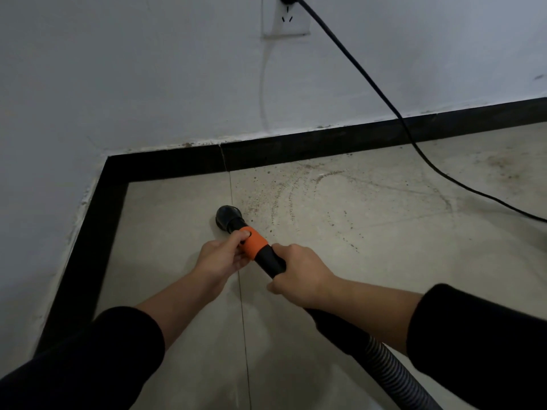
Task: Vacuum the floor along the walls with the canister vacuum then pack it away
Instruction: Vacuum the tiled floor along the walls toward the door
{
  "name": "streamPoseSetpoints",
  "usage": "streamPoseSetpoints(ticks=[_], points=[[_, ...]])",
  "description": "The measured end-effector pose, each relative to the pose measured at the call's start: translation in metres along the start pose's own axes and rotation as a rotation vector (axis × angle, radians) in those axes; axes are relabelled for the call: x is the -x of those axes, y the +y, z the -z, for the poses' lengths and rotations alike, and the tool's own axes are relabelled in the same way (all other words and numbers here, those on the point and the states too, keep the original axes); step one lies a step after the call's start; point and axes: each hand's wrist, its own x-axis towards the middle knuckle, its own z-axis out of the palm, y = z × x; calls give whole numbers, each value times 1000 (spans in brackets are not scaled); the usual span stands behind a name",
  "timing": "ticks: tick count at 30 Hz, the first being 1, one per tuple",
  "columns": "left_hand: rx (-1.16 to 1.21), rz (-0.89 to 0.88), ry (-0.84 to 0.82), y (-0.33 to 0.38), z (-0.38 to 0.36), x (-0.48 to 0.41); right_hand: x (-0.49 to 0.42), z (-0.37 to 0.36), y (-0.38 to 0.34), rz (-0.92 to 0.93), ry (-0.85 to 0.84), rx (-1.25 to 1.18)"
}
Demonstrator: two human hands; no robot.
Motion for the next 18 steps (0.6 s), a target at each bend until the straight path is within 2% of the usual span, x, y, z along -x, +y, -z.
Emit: streamPoseSetpoints(ticks=[18], points=[[-94,77,-80,-31,-17,35,57,0,36,-16,-16,12]])
